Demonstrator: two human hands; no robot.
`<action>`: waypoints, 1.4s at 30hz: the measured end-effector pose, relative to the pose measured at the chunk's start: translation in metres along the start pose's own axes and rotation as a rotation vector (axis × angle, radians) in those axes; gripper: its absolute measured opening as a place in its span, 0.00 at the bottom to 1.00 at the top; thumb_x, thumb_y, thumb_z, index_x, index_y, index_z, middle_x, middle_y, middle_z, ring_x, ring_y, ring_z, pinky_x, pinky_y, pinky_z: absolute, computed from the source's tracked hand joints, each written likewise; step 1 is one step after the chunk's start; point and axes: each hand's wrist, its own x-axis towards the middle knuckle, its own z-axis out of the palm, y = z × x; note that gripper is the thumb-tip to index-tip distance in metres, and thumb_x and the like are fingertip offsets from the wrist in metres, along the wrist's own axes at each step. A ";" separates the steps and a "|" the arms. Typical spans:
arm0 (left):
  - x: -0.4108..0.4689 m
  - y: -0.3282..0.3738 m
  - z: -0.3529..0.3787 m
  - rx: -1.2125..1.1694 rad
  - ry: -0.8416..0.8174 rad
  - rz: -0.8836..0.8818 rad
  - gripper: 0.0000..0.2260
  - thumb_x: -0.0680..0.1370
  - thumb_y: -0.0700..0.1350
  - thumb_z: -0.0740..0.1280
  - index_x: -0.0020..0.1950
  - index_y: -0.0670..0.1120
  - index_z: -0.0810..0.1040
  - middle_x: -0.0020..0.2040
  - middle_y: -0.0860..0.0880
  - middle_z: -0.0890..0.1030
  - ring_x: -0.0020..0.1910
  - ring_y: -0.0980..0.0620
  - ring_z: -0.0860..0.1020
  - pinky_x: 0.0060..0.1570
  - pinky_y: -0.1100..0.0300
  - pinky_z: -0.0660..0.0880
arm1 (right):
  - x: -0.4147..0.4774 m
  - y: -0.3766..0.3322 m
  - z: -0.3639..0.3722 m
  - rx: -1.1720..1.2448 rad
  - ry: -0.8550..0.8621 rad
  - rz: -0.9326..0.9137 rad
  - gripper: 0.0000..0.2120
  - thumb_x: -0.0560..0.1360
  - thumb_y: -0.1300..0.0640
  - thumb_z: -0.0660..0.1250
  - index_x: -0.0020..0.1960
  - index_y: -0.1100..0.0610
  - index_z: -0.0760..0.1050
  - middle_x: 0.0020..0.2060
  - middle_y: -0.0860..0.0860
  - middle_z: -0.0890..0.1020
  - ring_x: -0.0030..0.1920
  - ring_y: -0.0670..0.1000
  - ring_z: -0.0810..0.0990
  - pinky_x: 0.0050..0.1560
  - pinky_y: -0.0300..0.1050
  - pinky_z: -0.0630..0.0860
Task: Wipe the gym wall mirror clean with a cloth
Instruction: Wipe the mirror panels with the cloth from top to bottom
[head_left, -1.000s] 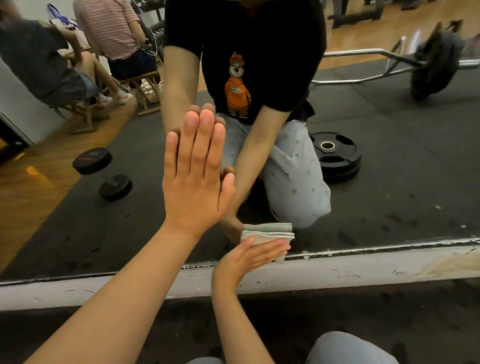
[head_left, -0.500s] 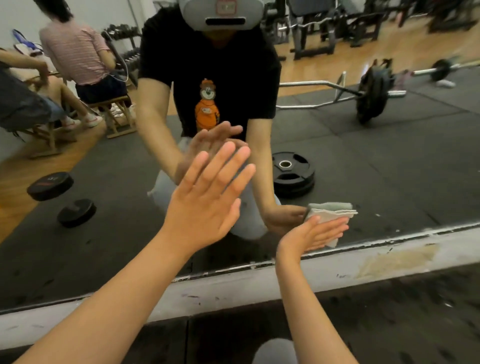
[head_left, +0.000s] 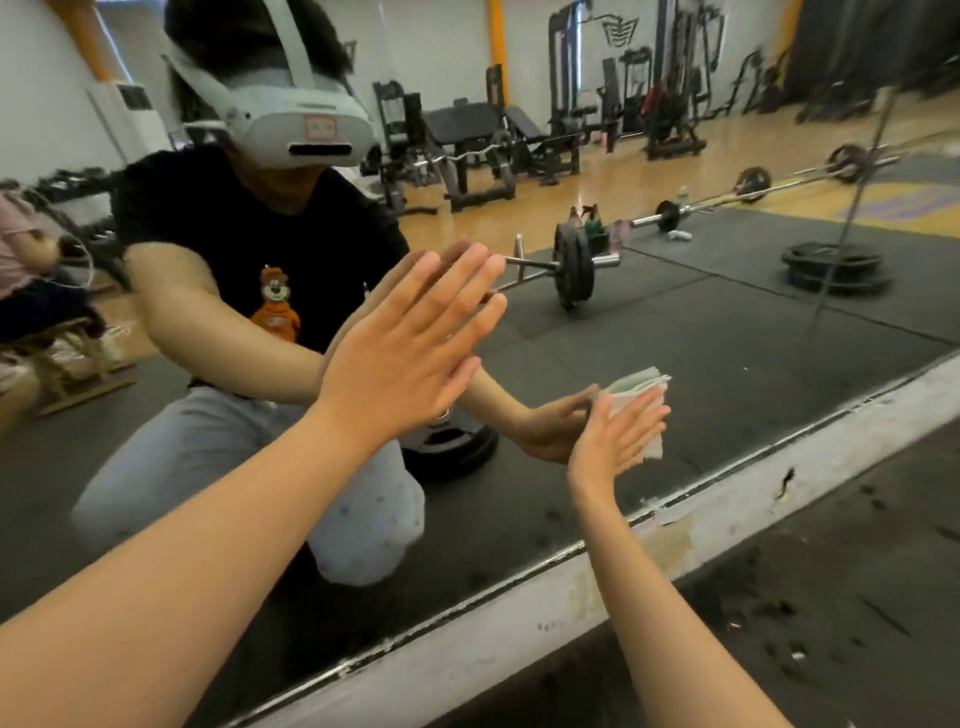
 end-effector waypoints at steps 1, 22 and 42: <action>-0.001 0.001 0.001 -0.002 0.009 0.000 0.27 0.82 0.52 0.53 0.78 0.40 0.59 0.80 0.40 0.52 0.79 0.41 0.52 0.77 0.44 0.46 | -0.011 0.006 0.005 -0.010 -0.013 -0.036 0.39 0.74 0.35 0.45 0.80 0.49 0.39 0.80 0.52 0.41 0.80 0.53 0.39 0.77 0.59 0.40; 0.001 0.003 0.008 -0.053 0.057 -0.021 0.27 0.82 0.52 0.54 0.78 0.41 0.60 0.79 0.39 0.58 0.78 0.41 0.54 0.77 0.44 0.46 | -0.032 0.113 0.021 0.069 0.044 0.151 0.27 0.85 0.49 0.48 0.80 0.49 0.39 0.80 0.49 0.42 0.80 0.49 0.40 0.78 0.50 0.38; 0.047 0.091 0.027 -0.046 -0.012 -0.028 0.31 0.82 0.56 0.53 0.80 0.40 0.54 0.81 0.40 0.51 0.79 0.42 0.51 0.77 0.44 0.43 | 0.175 0.041 -0.070 0.099 0.158 0.098 0.25 0.86 0.47 0.43 0.81 0.47 0.43 0.81 0.49 0.44 0.80 0.50 0.42 0.76 0.52 0.39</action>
